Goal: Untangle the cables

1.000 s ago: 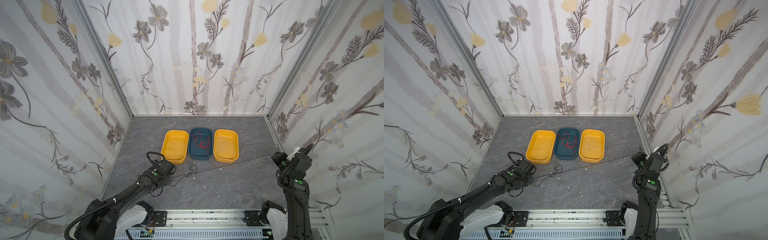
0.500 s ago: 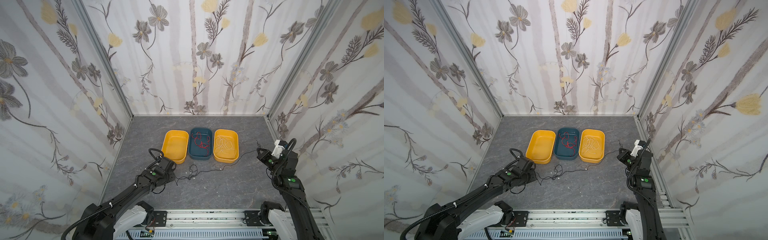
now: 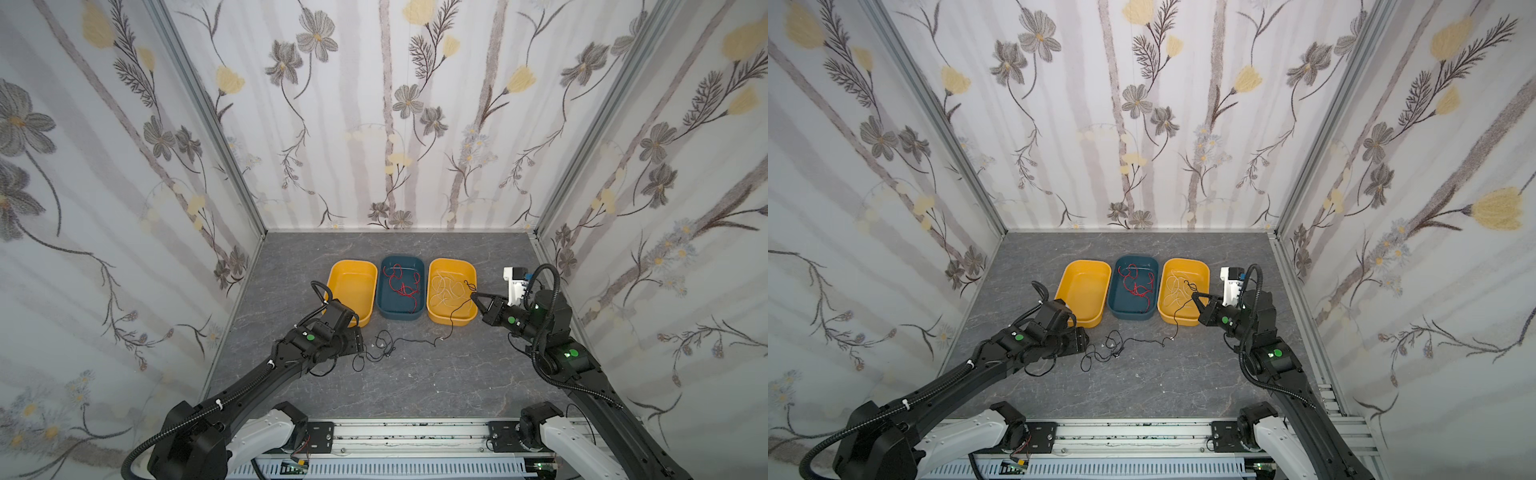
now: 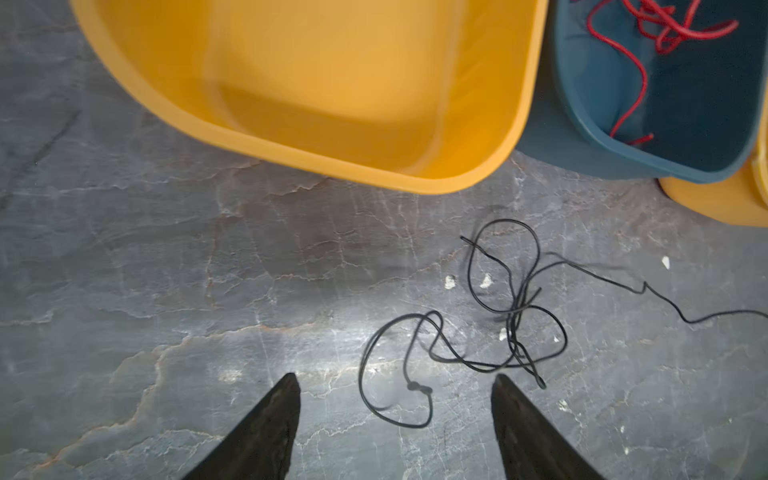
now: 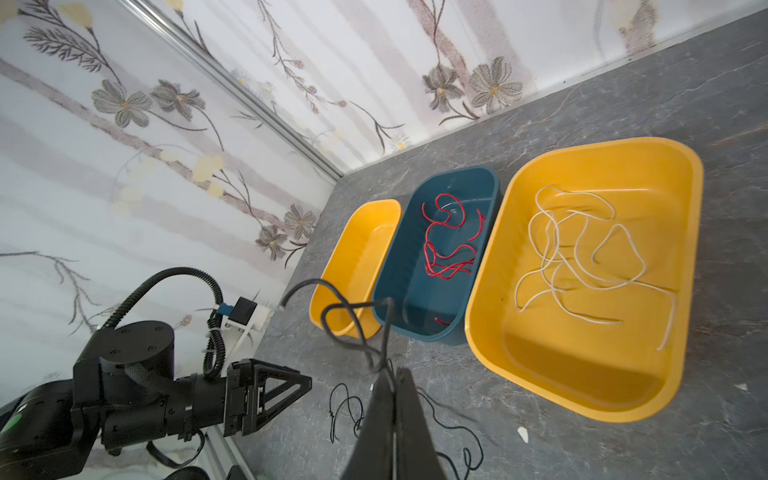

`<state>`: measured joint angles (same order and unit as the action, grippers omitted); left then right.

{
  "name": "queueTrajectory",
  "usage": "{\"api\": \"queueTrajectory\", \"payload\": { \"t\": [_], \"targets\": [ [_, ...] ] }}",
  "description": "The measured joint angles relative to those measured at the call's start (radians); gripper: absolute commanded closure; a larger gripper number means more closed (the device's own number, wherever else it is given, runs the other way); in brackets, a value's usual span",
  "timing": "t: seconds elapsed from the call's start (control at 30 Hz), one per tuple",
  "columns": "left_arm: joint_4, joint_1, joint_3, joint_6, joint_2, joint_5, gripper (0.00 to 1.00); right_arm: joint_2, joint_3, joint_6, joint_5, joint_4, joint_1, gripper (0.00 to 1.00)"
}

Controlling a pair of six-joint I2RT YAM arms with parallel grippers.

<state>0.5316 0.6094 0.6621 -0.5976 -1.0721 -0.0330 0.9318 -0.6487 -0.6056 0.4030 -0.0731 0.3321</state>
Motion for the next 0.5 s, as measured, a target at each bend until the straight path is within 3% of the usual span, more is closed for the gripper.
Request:
{"api": "queueTrajectory", "payload": {
  "t": [0.2,0.5],
  "targets": [
    [-0.178,0.156,0.001,0.119,-0.050,-0.097,0.26,-0.006,-0.016,-0.005,0.047,0.013,0.029,1.00],
    [-0.584,0.246,-0.074,0.359,-0.190,-0.195,0.23,-0.038,-0.032,-0.077,0.144,0.105,0.031,1.00]
  ]
}}
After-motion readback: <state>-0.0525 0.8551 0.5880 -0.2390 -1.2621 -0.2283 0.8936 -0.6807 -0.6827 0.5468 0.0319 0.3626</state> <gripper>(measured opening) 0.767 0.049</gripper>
